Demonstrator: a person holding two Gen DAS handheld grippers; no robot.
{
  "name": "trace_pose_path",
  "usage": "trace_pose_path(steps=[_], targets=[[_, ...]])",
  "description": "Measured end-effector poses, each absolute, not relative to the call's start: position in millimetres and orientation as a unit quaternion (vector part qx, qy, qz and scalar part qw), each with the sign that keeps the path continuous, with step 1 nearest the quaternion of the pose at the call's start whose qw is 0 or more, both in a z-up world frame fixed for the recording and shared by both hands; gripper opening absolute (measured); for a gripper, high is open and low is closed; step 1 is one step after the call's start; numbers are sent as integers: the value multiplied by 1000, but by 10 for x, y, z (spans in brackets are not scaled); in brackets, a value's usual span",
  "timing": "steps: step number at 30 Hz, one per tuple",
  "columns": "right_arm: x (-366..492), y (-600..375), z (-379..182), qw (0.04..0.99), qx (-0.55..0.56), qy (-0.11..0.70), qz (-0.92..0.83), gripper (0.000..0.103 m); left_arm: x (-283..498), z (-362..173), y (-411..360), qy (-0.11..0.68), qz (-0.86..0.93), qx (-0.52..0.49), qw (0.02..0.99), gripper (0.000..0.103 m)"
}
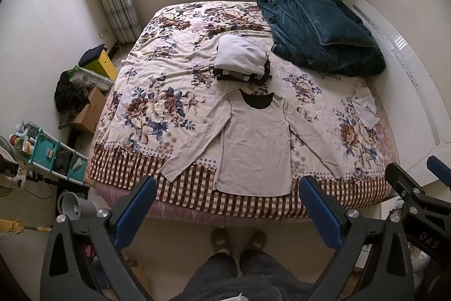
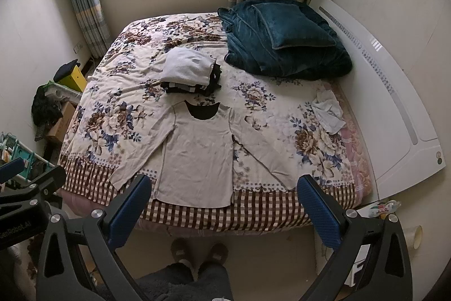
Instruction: Fold small clothes
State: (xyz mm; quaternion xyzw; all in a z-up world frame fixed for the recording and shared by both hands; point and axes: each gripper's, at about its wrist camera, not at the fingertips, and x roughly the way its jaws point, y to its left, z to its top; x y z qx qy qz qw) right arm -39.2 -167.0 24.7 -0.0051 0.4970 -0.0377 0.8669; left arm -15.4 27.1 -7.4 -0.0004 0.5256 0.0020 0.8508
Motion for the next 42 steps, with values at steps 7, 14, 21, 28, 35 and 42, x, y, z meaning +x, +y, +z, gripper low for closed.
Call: trace_pose_path(steps=[7, 14, 21, 28, 35, 42], targets=[[-395, -1662, 246, 868, -5, 496, -38, 103, -148, -69, 267, 526, 1, 1, 851, 103], [-408, -1661, 247, 868, -6, 495, -38, 103, -140, -68, 268, 525, 2, 1, 851, 103], [-404, -1658, 246, 868, -6, 495, -37, 103, -107, -42, 253, 525, 3, 1, 851, 103], [-415, -1620, 244, 868, -4, 496, -36, 103, -67, -1, 236, 526, 4, 2, 850, 103], [-413, -1602, 249, 867, -4, 496, -36, 103, -61, 8, 258, 525, 4, 3, 851, 103], [-362, -1596, 189, 866, 10, 498, -44, 103, -21, -42, 274, 512, 8, 12, 859, 103]])
